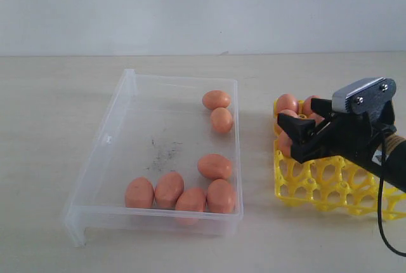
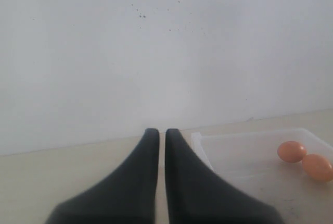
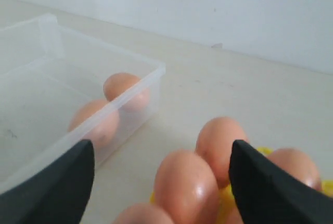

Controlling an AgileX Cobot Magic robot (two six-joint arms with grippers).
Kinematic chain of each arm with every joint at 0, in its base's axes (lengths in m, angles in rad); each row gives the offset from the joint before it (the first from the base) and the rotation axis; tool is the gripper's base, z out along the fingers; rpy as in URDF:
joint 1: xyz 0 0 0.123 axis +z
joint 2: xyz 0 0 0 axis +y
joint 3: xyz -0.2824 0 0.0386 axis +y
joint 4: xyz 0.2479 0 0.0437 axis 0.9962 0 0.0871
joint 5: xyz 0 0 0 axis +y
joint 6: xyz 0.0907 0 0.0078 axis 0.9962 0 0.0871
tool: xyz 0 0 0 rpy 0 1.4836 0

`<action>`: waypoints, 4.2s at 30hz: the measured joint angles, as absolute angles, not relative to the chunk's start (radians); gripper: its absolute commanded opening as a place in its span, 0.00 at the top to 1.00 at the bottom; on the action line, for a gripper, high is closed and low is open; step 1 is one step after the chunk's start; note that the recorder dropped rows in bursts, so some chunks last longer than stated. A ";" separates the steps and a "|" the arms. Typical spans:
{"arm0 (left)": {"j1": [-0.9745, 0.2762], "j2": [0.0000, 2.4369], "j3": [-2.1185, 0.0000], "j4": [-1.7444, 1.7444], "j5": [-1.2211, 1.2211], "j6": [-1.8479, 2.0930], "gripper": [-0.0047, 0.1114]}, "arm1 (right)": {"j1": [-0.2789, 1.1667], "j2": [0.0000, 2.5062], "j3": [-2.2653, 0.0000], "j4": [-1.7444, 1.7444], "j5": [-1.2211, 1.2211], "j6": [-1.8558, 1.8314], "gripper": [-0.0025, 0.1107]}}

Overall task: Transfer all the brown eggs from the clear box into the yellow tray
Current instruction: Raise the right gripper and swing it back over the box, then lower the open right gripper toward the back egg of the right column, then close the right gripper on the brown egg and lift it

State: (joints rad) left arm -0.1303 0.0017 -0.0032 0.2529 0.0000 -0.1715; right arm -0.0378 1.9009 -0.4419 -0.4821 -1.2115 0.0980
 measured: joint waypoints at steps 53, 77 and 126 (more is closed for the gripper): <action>-0.130 0.002 -0.003 0.253 0.000 -0.171 0.93 | 0.571 1.400 -0.478 -0.324 -0.957 0.137 0.39; -0.130 0.002 -0.003 0.253 0.000 -0.171 0.93 | 0.757 1.584 -0.937 -0.292 -0.051 0.308 0.40; -0.168 0.002 -0.003 0.253 0.000 -0.171 0.93 | 0.440 2.368 -2.115 -0.039 1.208 0.136 0.58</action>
State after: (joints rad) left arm -0.1682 0.0017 -0.0032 0.2529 0.0000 -0.1715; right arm 0.4401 2.3682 -2.1151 -0.0390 1.2084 0.1356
